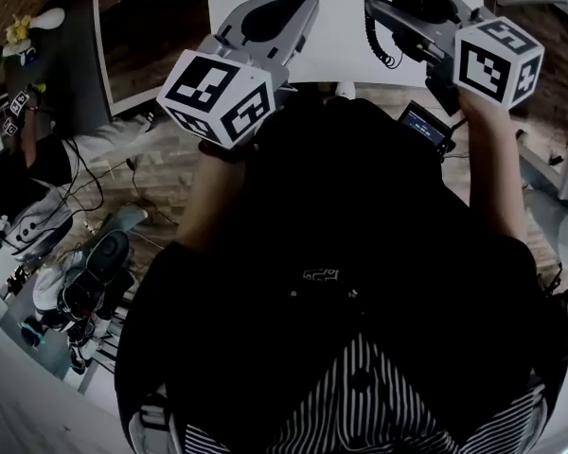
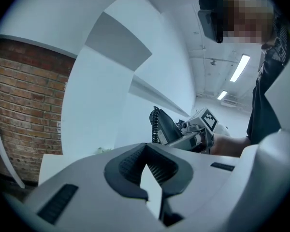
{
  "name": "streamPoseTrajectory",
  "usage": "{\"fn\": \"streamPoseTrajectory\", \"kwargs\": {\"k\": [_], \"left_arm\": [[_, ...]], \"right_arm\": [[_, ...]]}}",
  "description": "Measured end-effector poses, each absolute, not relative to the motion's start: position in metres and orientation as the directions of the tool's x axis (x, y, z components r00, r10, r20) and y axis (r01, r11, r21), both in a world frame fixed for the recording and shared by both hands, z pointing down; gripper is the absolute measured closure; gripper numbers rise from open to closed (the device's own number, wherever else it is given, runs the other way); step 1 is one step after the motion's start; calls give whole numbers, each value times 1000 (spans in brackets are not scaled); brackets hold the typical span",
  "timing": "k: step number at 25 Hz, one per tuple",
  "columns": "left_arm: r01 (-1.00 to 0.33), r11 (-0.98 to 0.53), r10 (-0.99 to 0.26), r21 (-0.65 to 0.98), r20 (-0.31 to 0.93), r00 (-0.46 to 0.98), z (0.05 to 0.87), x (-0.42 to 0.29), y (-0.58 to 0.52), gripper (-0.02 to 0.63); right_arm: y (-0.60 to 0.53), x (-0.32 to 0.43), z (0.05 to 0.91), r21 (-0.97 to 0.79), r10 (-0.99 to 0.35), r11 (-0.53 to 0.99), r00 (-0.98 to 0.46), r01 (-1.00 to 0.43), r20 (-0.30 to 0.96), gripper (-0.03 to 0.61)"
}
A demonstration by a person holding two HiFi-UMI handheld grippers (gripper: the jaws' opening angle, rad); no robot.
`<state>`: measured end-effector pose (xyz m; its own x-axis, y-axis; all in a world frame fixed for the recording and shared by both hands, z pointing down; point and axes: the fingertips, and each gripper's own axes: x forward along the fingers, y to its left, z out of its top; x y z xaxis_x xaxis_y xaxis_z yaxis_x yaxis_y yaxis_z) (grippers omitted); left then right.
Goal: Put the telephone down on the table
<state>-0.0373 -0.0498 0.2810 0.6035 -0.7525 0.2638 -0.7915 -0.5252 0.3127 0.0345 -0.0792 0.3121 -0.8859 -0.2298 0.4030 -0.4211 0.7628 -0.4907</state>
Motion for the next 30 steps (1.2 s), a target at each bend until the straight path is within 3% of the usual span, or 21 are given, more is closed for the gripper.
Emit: {"fn": "streamPoseTrajectory", "kwargs": {"k": [6, 13, 30], "left_arm": [[-726, -623, -694, 290, 223, 685, 266, -24, -84, 606], [-679, -676, -659, 286, 177, 731, 252, -19, -102, 606], [-705, -620, -698, 345, 168, 696, 263, -38, -110, 606]], "right_arm": [[-108, 72, 293, -417, -377, 725, -823, -547, 425, 301], [-111, 85, 271, -408, -452, 689, -795, -599, 405, 301], [-113, 64, 301, -429, -396, 675, -785, -600, 476, 301]]}}
